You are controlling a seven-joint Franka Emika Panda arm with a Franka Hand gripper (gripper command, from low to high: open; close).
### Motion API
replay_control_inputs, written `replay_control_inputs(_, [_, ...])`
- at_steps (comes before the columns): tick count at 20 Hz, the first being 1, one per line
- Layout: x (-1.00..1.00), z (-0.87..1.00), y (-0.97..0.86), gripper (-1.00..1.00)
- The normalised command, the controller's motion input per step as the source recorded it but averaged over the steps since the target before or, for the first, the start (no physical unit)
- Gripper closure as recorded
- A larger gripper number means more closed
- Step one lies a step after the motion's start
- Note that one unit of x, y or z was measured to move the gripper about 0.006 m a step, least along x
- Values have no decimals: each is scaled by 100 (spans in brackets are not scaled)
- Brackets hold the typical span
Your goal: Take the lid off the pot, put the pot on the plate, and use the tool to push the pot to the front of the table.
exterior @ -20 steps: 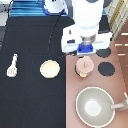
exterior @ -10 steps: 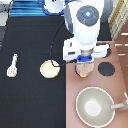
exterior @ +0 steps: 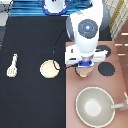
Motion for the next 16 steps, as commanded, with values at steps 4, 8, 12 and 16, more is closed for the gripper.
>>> replay_control_inputs(4, [0,13,25,100])
replay_control_inputs(8, [-2,-1,28,100])
replay_control_inputs(12, [-8,-7,32,100])
replay_control_inputs(16, [-14,-14,37,100])
